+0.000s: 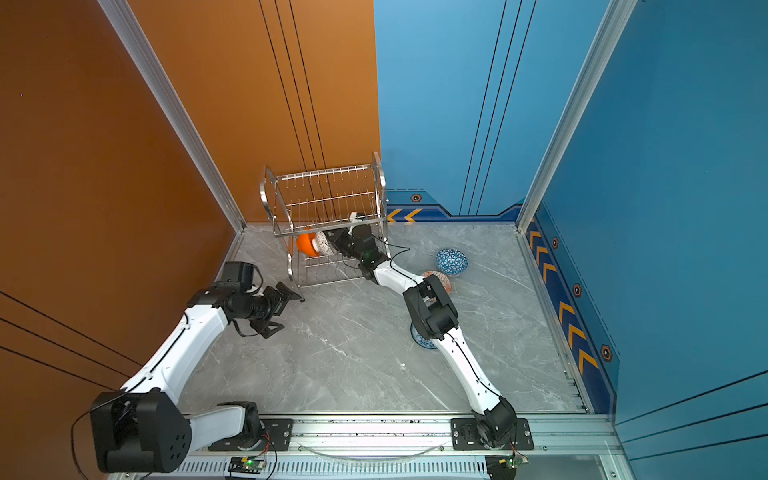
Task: Load the bowls into the dish rack
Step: 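Tilt the white-and-maroon bowl upright between the rack wires with the right gripper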
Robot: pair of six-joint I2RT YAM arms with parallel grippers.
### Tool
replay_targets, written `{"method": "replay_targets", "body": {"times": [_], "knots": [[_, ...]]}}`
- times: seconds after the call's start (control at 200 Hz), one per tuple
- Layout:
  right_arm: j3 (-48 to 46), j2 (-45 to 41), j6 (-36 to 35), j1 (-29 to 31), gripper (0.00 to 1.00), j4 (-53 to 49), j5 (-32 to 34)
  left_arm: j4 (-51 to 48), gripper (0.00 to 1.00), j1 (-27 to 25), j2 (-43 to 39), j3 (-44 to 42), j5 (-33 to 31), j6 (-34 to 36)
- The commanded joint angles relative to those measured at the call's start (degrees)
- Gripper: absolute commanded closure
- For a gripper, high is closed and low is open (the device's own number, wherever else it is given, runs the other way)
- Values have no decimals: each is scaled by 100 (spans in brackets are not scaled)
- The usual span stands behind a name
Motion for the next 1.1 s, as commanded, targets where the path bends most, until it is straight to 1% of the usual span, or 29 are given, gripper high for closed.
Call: {"method": "replay_targets", "body": {"times": [0.0,0.275,0.42,0.711,0.781,0.836,0.891,0.951,1.046,1.096], "knots": [[264,196,219,58,100,191,217,-129,2,26,14,72,116,156],[327,281,402,73,100,314,294,-125,2,17,6,22,101,167],[443,284,366,57,100,218,264,-131,2,8,30,23,85,162],[407,24,-225,-8,100,-517,-9,-127,2,8,22,32,66,169],[428,-47,-427,-23,100,-886,-38,-126,2,8,14,24,55,163],[417,-126,-690,-24,96,-1148,-85,-131,2,4,6,26,56,165],[369,-200,-901,-15,95,-1316,-129,-131,2,12,-8,13,61,159],[216,-293,-958,-15,92,-1288,-149,-129,2,12,-29,13,57,154],[-6,-436,-1020,-17,91,-1268,-154,-131,2,30,-86,-9,55,144],[-55,-500,-1107,-10,88,-1339,-175,-131,2,34,-104,-23,58,129]]}}
